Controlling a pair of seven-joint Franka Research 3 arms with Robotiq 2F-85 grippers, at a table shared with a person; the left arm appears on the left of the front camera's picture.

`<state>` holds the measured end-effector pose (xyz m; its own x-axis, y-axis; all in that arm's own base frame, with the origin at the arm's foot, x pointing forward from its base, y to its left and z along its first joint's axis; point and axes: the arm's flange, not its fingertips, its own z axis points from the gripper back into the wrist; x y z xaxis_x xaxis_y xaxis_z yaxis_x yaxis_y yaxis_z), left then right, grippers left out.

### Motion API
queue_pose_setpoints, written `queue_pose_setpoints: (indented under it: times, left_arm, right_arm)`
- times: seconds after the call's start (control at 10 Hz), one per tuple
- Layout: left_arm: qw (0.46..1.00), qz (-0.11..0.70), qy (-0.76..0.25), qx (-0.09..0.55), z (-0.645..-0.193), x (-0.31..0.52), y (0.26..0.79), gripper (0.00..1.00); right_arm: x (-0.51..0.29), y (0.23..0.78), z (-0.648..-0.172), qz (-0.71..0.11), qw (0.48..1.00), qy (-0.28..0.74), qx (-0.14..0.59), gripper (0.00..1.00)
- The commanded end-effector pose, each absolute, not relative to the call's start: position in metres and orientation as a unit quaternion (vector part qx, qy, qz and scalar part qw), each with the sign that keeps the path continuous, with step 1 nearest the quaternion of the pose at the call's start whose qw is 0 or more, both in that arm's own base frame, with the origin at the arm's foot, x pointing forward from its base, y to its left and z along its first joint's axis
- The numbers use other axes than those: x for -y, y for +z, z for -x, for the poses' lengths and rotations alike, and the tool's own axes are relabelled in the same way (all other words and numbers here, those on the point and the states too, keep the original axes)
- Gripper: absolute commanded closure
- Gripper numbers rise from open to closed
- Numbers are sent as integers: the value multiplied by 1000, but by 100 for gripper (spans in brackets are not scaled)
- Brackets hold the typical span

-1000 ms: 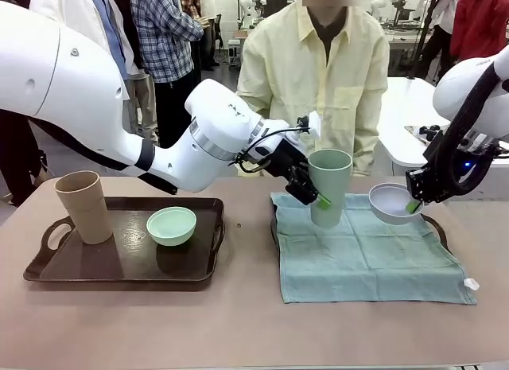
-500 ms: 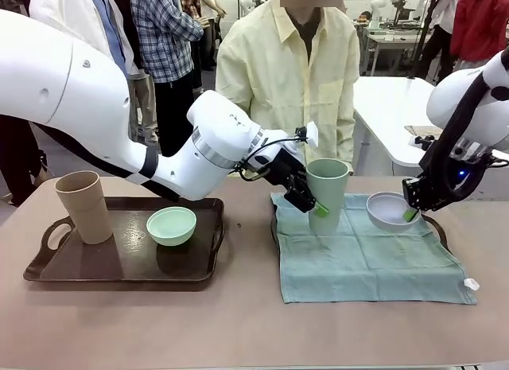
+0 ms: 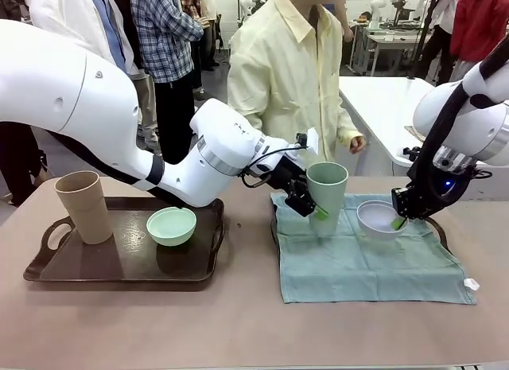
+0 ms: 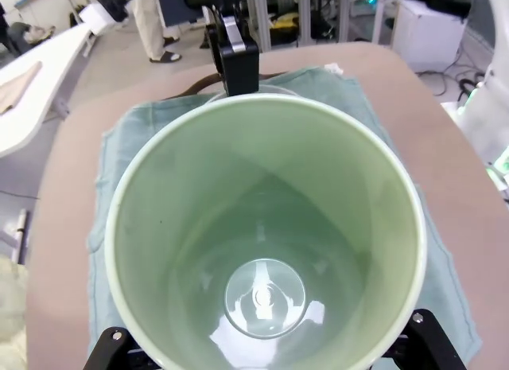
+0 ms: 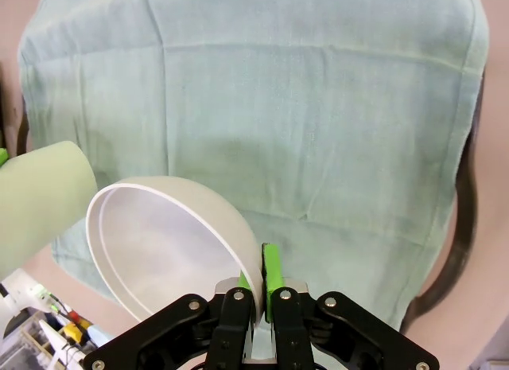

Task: Set up a tray with a mat and arrange the tableware.
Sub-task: Place the Picnic Bowl and Reusable plastic cup back onto the Handle tray in front of the human's position.

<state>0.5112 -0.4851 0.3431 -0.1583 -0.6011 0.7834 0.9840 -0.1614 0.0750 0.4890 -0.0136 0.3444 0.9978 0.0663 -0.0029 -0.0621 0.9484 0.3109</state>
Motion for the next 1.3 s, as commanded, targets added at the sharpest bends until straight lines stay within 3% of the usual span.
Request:
queue_pose_setpoints:
  times: [0.0,0.5,0.6,0.7,0.8,0.9,1.0,1.1,1.2]
  left_arm:
    - [560,300,-706,313,-512,493,337,16]
    - [567,295,-708,301,-515,499,329,16]
    - [569,295,-707,298,-515,500,329,16]
    - [571,297,-707,295,-515,500,328,0]
    - [573,297,-705,293,-515,499,329,0]
    - [579,294,-704,289,-514,497,331,0]
    - [582,295,-703,284,-514,495,331,0]
    - [597,293,-696,273,-515,493,330,0]
    - [606,293,-693,257,-514,488,328,0]
  right_arm:
    - [12,337,-497,-166,985,37,-3,95]
    - [13,325,-502,-162,986,36,-12,95]
    - [14,324,-503,-162,986,37,-16,89]
    - [14,324,-503,-161,986,36,-18,41]
    - [14,327,-501,-159,987,36,-16,29]
    - [15,332,-500,-151,988,34,-11,0]
    - [15,339,-496,-142,989,35,-8,9]
    - [16,345,-493,-133,991,32,-6,0]
    - [16,350,-490,-129,991,32,-3,0]
